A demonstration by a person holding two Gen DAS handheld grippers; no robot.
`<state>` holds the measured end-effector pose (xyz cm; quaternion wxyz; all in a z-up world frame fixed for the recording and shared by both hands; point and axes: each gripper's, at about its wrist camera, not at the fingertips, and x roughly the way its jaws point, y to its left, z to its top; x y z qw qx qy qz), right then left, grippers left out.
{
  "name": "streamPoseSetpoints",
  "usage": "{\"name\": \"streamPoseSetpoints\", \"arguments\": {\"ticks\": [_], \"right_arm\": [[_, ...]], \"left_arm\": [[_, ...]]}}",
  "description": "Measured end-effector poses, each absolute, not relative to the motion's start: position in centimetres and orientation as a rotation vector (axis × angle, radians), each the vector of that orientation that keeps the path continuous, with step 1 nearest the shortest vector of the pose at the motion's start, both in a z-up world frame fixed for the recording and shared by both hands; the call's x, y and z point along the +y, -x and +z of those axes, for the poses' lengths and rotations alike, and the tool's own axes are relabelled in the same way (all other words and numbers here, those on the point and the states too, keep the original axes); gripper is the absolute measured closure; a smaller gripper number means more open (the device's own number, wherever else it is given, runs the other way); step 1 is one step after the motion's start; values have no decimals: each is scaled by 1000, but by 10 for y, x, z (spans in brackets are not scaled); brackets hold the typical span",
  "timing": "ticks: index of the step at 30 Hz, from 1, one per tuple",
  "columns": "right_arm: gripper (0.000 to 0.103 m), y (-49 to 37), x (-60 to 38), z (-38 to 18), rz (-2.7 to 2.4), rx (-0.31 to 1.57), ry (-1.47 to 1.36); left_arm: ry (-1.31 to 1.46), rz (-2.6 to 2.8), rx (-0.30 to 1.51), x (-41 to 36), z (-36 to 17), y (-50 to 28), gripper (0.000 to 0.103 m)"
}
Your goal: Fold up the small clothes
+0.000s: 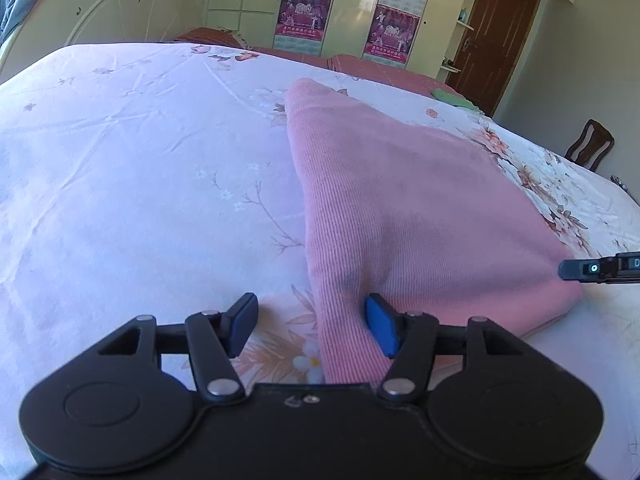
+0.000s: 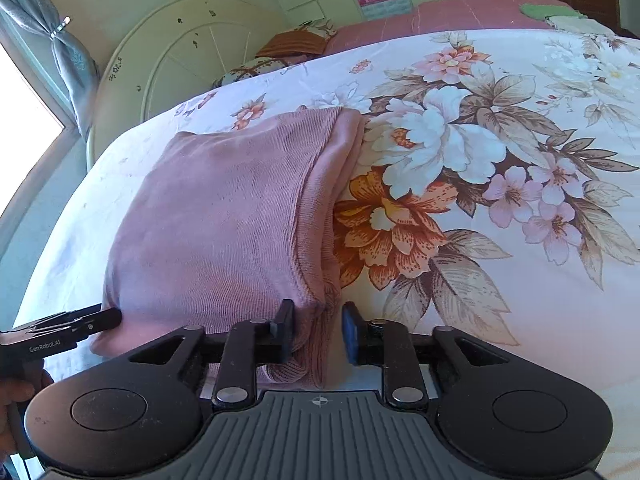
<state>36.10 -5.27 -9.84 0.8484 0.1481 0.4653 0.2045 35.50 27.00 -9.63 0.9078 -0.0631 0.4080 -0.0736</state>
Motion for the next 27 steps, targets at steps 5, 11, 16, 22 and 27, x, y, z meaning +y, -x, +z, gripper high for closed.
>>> {"name": "streamPoseSetpoints", "arguments": {"ticks": [5,11,16,22,27], "right_arm": [[71,-335,-55,-61,456,896,-308],[71,-315,-21,-43,497,823,-117],[71,-316,-4,-71,474,870,-26],[72,-315,-8,-99,417,914,18],[72,-317,-11,-98,408,918,-16]], "left_arm": [[98,-107,785,264,-70,-330,38],[126,-291,688,242,-50,-310,42],[107,-343,819,221,-88,-321,46],[111,-326,788,224,-96,-311,44],[44,-291,775,212,-95,-308,43]]}}
